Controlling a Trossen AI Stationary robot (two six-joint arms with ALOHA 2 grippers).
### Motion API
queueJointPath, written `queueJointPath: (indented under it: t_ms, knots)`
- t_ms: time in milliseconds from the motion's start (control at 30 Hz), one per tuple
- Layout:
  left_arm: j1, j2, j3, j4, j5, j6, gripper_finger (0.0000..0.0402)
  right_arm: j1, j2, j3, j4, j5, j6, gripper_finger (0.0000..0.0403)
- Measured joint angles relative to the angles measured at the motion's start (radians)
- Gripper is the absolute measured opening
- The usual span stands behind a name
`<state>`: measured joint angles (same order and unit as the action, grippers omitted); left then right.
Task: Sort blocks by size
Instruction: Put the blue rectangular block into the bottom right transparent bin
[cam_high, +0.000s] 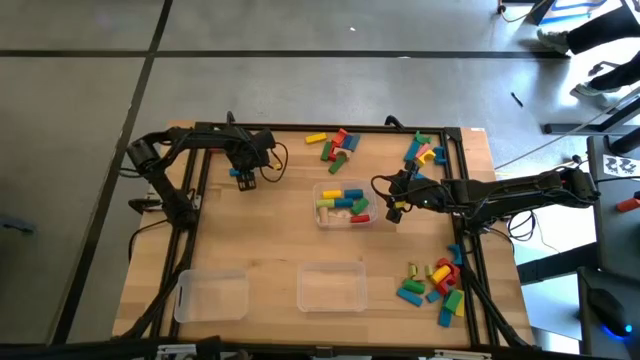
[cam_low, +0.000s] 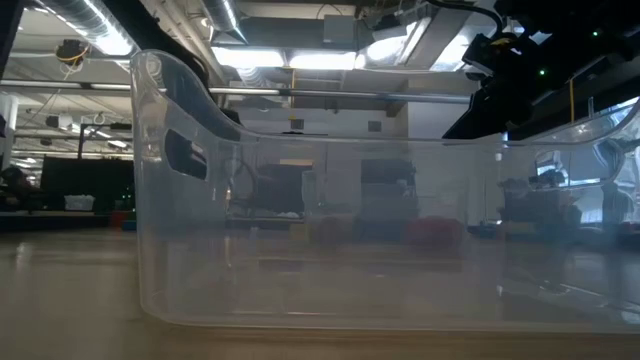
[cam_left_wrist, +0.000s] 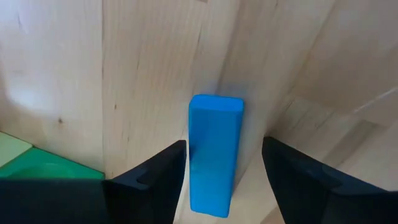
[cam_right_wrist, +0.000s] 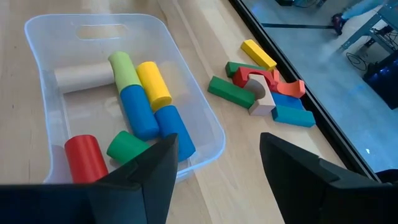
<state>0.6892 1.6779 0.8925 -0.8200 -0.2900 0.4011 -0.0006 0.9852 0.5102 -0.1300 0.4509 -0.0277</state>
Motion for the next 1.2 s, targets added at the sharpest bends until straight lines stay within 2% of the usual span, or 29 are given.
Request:
queueJointPath:
  t_ms: [467, 733, 967, 1200]
  knots:
    - [-0.006, 0.001, -0.001, -0.009, 0.020, 0.019, 0.0102, 0.000, 0.000, 0.000, 0.000, -0.004, 0.000, 0.0227]
    - [-0.061, -0.041, 0.002, -0.028, 0.023, -0.012, 0.0110, 0.000, 0.000, 0.000, 0.001, -0.004, 0.000, 0.0227]
    - [-0.139, -0.087, 0.075, -0.177, 0.023, -0.113, 0.0104, 0.000, 0.000, 0.000, 0.002, -0.004, 0.000, 0.0227]
    - [-0.270, -0.134, 0.146, -0.320, 0.025, -0.200, 0.0105, 0.000, 0.000, 0.001, 0.001, -0.005, 0.000, 0.0227]
